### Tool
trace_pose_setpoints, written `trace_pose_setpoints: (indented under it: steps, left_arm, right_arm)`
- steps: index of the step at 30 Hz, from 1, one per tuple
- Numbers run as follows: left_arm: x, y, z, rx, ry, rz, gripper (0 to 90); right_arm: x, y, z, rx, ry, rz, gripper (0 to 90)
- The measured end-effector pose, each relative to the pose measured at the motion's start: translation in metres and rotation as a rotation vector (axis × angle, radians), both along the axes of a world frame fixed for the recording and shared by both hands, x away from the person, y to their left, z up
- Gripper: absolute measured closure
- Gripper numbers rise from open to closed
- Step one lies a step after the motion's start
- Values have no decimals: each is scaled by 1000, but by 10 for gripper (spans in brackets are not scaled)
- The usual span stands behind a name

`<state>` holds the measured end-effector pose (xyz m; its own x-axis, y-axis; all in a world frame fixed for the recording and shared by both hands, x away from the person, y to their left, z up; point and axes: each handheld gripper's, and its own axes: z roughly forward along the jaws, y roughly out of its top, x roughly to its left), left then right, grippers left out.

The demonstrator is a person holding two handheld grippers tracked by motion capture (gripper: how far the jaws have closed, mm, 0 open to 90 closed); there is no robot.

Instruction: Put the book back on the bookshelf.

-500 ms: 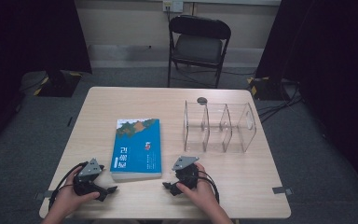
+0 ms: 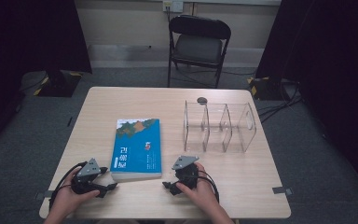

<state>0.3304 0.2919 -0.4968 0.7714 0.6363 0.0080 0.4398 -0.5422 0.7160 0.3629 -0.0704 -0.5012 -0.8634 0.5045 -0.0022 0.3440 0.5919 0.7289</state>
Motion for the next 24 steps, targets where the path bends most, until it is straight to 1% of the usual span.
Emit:
trace_pose_setpoints:
  steps: [2, 5, 6, 7, 9, 11, 13, 15, 17, 19, 20, 21, 22, 23, 24]
  left_arm:
    - [0, -2, 0, -11, 2, 12, 237]
    - [1, -5, -1, -22, 6, 8, 261]
    - [3, -6, 0, -5, -6, -3, 277]
    - [3, -7, 0, -24, 8, -1, 292]
    - [5, -9, 0, -27, 6, -1, 315]
    - [7, -8, 1, -11, -11, -8, 331]
    - [6, -9, 0, -26, -4, 2, 338]
    - [7, -8, 0, -18, -8, -8, 344]
    - [7, -9, 0, -23, -10, -9, 360]
    - [8, -10, 2, -8, 0, -11, 393]
    - [9, -9, 2, -7, -4, -12, 393]
    - [7, -10, 2, -25, 6, 8, 401]
    - [7, -10, 1, -36, 13, 8, 415]
    - [8, -8, 3, -3, 1, -9, 427]
    - [8, -8, 2, -9, 6, -4, 437]
  right_arm:
    - [0, 0, 0, 0, 1, 0, 126]
    - [0, 0, 0, 0, 0, 0, 126]
    - [0, 0, 0, 0, 0, 0, 126]
    - [0, 0, 0, 0, -1, 0, 126]
    - [0, 0, 0, 0, 1, 0, 126]
    - [0, 0, 0, 0, 0, 2, 124]
    - [0, 0, 0, 0, 1, 3, 123]
    - [0, 0, 0, 0, 0, 4, 123]
    - [0, 0, 0, 1, 2, 3, 122]
    - [0, 0, 0, 1, 2, 3, 123]
    - [0, 0, 0, 1, 2, 3, 123]
    - [0, 0, 0, 1, 2, 3, 123]
    - [0, 0, 0, 1, 2, 3, 123]
    - [0, 0, 0, 0, 2, 3, 123]
    - [1, 0, 0, 1, 1, 4, 123]
